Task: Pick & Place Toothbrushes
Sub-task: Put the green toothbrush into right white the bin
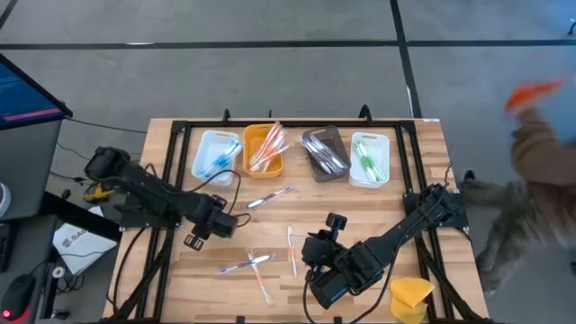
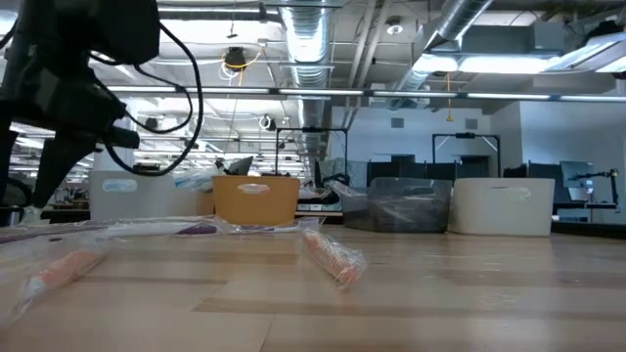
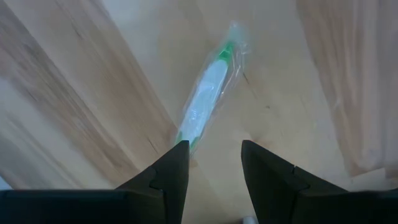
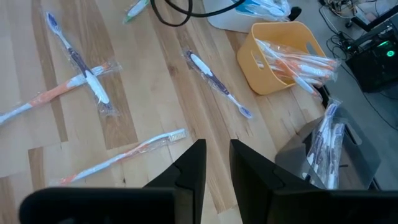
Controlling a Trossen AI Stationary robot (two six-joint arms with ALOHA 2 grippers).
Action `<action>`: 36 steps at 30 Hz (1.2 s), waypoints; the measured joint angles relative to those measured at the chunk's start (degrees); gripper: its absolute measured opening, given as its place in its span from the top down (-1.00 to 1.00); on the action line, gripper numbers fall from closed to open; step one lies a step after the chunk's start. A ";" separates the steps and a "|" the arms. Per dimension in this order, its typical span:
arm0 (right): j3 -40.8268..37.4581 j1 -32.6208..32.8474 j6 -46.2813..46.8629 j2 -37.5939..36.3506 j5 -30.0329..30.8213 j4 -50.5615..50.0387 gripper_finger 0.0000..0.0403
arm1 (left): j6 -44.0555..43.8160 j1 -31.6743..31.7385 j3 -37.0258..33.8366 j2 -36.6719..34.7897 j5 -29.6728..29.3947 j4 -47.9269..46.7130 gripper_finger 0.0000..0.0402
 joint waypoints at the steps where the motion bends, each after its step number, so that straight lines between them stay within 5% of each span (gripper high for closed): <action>1: 0.00 0.00 0.02 0.00 0.00 0.00 0.68 | 0.00 0.00 0.00 0.43 0.00 0.01 0.30; 36: 0.00 0.00 0.00 -0.02 0.00 0.00 0.68 | 0.22 0.00 -0.28 0.50 -1.09 2.46 0.30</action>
